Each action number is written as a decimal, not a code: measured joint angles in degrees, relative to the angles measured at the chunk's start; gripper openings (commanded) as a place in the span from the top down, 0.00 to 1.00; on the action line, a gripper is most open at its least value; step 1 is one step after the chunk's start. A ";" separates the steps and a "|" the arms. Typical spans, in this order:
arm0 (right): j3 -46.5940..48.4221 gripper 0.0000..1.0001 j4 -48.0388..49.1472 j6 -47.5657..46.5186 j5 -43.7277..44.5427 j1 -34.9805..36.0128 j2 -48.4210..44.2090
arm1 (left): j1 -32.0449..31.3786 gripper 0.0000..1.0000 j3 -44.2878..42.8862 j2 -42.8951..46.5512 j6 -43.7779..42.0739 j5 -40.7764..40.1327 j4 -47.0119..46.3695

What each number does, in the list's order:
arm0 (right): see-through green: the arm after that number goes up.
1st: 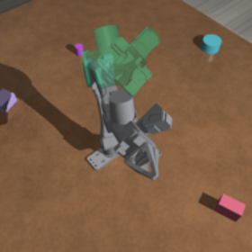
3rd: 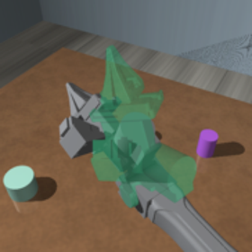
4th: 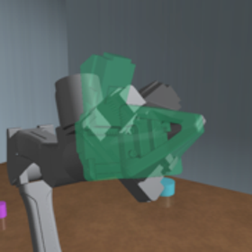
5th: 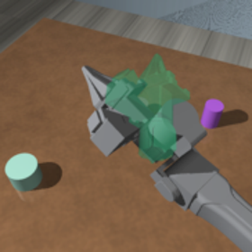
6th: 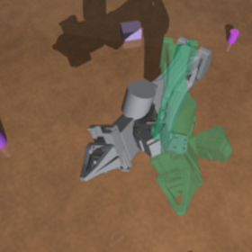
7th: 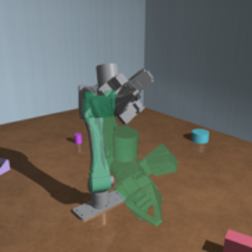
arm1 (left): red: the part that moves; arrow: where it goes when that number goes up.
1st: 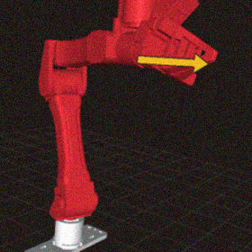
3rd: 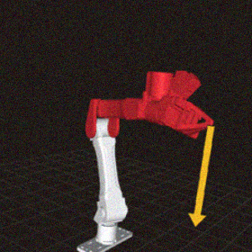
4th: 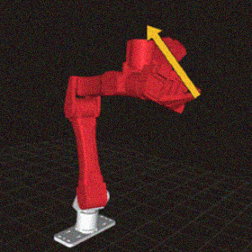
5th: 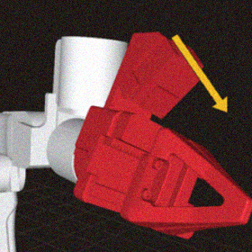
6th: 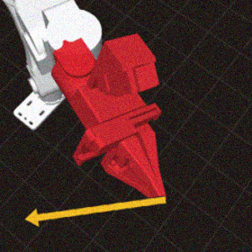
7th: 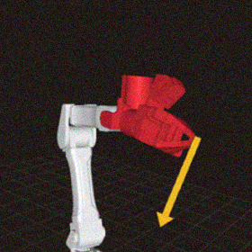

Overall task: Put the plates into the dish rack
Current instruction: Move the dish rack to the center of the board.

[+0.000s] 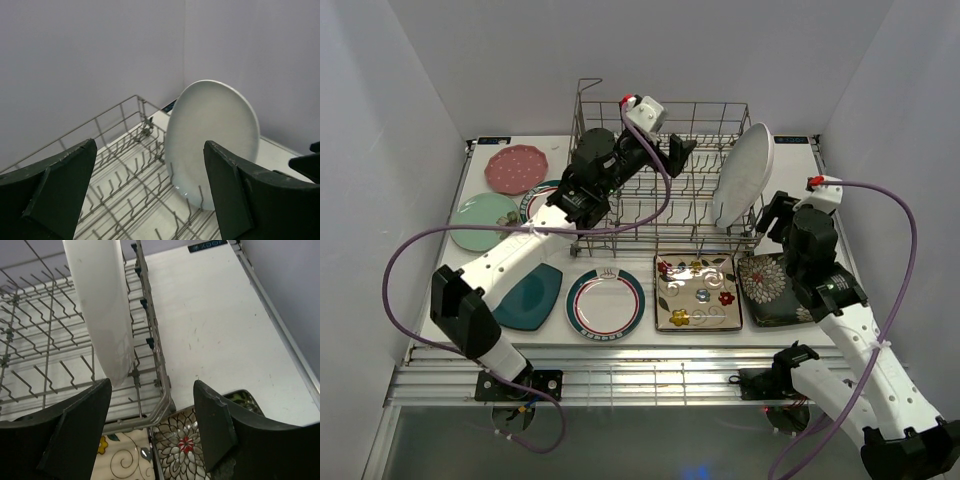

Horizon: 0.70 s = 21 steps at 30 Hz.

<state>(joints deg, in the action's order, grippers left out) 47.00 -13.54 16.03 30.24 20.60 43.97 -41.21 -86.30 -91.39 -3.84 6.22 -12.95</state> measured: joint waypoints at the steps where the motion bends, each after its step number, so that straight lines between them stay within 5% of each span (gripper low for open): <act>1: -0.83 0.28 -0.02 0.37 -0.09 -0.02 0.02 | 0.04 0.02 0.00 0.59 -0.46 -1.11 0.94; 11: -8.41 0.34 1.33 3.76 -7.13 -6.38 2.71 | 4.24 0.02 0.61 8.28 -4.94 -13.70 12.11; 21: -11.06 0.37 6.86 7.80 -15.19 -11.28 4.92 | 17.86 0.02 2.73 13.62 -5.25 -16.79 15.98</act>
<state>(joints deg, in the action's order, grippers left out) 35.94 -6.68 23.83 15.05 9.32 48.88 -23.35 -83.57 -77.78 -9.08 -10.57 3.03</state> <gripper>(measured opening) 0.637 0.979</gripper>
